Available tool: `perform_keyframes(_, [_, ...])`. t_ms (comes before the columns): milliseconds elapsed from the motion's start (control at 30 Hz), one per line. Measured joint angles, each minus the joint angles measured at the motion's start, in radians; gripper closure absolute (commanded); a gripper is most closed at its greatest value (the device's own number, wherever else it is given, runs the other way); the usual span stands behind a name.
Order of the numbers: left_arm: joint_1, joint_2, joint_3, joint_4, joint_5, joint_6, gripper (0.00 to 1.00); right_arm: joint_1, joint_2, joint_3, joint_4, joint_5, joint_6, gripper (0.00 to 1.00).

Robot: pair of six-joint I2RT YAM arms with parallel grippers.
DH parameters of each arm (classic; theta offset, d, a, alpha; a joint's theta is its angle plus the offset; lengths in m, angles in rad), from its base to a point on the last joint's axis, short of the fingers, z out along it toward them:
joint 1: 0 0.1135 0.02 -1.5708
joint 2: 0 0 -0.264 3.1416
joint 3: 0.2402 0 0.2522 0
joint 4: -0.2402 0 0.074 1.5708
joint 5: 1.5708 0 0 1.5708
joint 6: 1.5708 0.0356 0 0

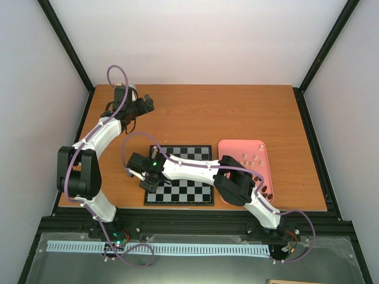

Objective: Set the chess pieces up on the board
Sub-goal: Place the chess piece on the chessboard.

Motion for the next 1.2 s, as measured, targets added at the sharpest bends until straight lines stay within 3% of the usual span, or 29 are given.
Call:
perform_keyframes(1100, [0.0,0.005,0.0,0.0,0.001,0.0,0.0,-0.003,-0.023,-0.053,0.03,0.023,-0.001,0.81])
perform_keyframes(1200, [0.0,0.005,0.0,0.0,0.001,0.0,0.0,-0.003,-0.027,-0.06,0.027,0.024,0.001,0.76])
